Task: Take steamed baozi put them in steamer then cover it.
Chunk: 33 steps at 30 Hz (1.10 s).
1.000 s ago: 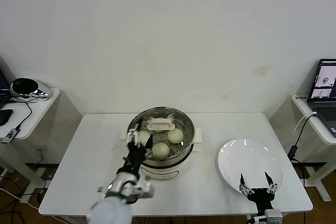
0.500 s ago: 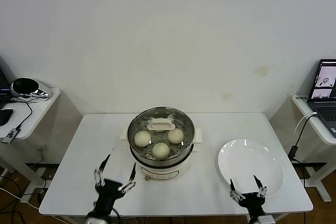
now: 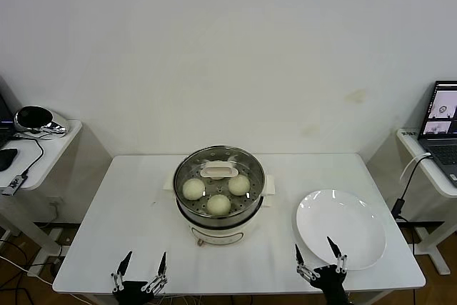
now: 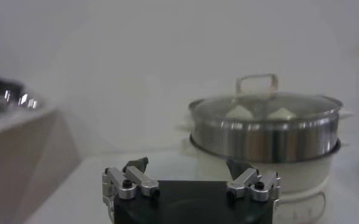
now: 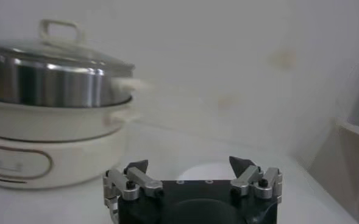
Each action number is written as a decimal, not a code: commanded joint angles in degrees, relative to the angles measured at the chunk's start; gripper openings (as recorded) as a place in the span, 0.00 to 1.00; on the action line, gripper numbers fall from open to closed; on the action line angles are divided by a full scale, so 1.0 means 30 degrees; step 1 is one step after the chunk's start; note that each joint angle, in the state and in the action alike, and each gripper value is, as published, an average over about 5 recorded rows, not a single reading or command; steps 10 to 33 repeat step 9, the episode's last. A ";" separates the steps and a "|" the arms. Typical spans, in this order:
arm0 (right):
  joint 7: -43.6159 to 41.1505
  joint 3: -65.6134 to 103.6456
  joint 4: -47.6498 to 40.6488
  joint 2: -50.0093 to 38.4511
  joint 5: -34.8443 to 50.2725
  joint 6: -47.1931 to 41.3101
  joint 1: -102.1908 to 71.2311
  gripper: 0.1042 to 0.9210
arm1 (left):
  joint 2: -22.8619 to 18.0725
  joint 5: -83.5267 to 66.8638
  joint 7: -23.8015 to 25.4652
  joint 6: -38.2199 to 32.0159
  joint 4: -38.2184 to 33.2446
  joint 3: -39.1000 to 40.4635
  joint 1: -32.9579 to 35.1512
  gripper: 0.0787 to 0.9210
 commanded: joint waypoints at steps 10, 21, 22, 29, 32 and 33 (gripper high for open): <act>0.0274 -0.0453 0.0696 -0.0274 0.1397 -0.0171 -0.0964 0.88 | -0.0249 -0.1620 0.0138 -0.0711 0.1116 -0.0313 0.0981 0.88; 0.0274 -0.0453 0.0696 -0.0274 0.1397 -0.0171 -0.0964 0.88 | -0.0249 -0.1620 0.0138 -0.0711 0.1116 -0.0313 0.0981 0.88; 0.0274 -0.0453 0.0696 -0.0274 0.1397 -0.0171 -0.0964 0.88 | -0.0249 -0.1620 0.0138 -0.0711 0.1116 -0.0313 0.0981 0.88; 0.0274 -0.0453 0.0696 -0.0274 0.1397 -0.0171 -0.0964 0.88 | -0.0249 -0.1620 0.0138 -0.0711 0.1116 -0.0313 0.0981 0.88; 0.0274 -0.0453 0.0696 -0.0274 0.1397 -0.0171 -0.0964 0.88 | -0.0249 -0.1620 0.0138 -0.0711 0.1116 -0.0313 0.0981 0.88; 0.0274 -0.0453 0.0696 -0.0274 0.1397 -0.0171 -0.0964 0.88 | -0.0249 -0.1620 0.0138 -0.0711 0.1116 -0.0313 0.0981 0.88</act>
